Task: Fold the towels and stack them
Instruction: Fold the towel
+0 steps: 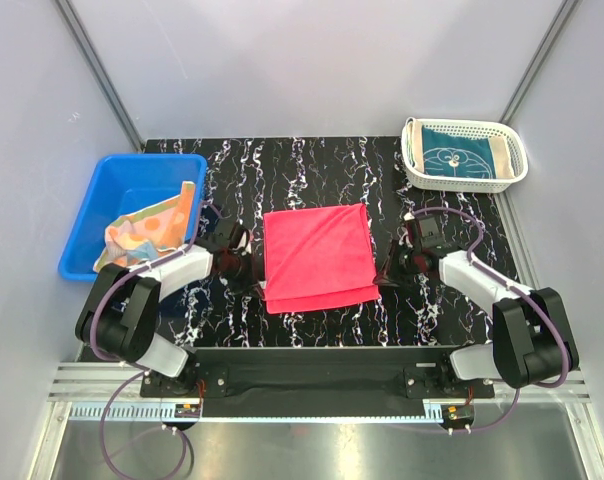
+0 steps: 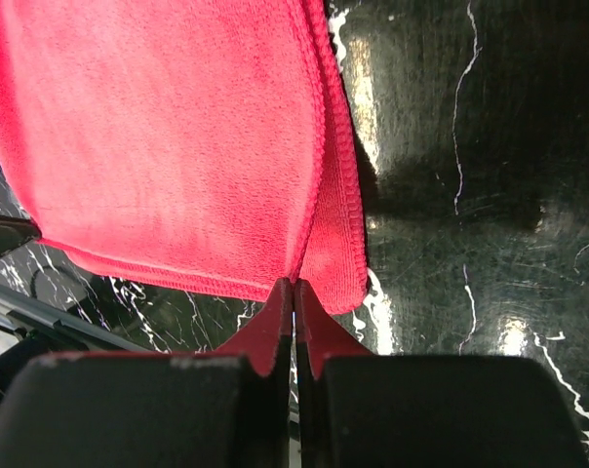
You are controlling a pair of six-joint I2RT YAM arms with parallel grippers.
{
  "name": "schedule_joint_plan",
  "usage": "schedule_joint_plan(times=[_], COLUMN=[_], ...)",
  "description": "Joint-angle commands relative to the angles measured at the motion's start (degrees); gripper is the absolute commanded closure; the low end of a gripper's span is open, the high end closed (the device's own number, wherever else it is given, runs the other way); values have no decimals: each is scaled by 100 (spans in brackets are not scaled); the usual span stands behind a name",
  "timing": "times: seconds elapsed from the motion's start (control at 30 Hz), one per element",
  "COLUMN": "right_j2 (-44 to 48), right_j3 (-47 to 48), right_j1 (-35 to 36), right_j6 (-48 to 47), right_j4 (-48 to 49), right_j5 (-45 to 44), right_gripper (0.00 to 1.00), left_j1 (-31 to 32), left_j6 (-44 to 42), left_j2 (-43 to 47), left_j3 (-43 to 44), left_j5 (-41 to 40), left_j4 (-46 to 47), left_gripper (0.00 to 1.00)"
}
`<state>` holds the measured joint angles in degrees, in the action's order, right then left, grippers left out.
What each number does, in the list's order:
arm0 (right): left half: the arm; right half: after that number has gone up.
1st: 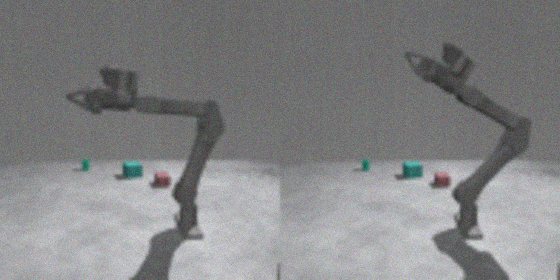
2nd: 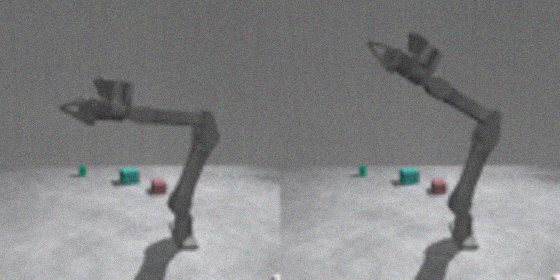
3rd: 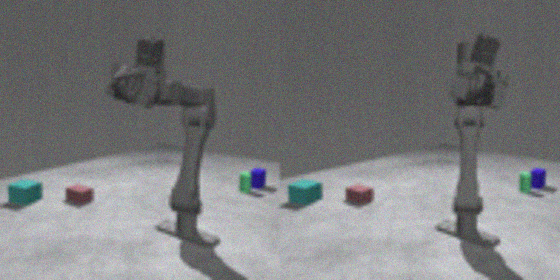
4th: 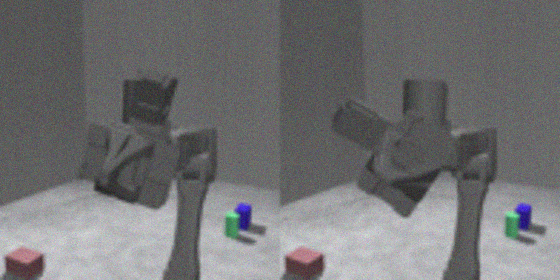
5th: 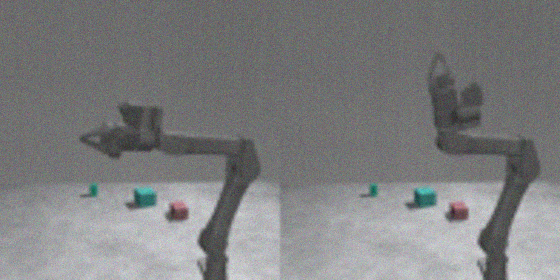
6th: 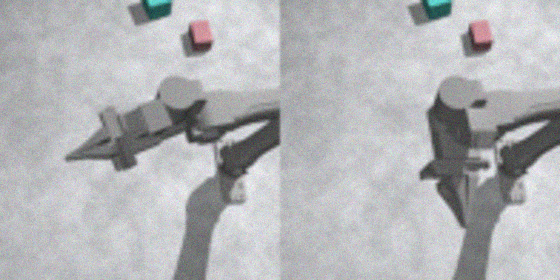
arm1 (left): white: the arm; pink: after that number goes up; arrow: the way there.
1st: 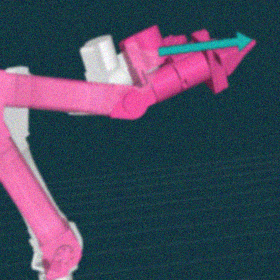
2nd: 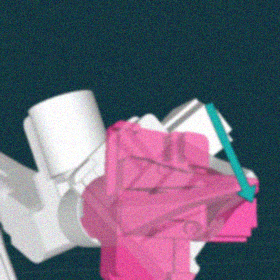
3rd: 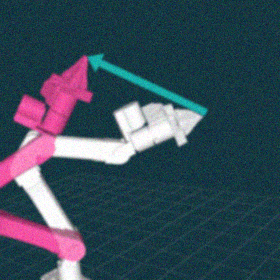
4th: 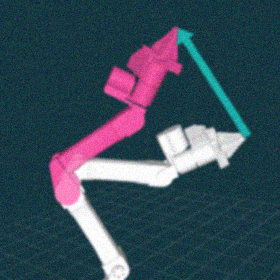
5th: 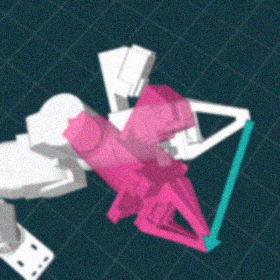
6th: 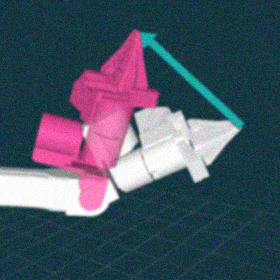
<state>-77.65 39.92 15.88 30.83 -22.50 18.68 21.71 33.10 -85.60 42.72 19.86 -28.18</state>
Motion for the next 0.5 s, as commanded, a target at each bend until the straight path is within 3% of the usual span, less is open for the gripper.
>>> schedule_joint_plan(times=[0.0,0.23,0.47], right_j2=[136,538,1111], right_j3=[112,1132,-79], right_j1=[47,47,82], right_j6=[-15,-156,379], right_j4=[211,-1167,-607], right_j5=[-207,-663,-365], right_gripper=[100,100,100], left_j1=[17,157,544], left_j6=[73,152,539], left_j2=[114,745,1213], left_j3=[166,1195,-113], left_j5=[238,-42,-211], left_j4=[490,-582,-31], left_gripper=[100,100,100])
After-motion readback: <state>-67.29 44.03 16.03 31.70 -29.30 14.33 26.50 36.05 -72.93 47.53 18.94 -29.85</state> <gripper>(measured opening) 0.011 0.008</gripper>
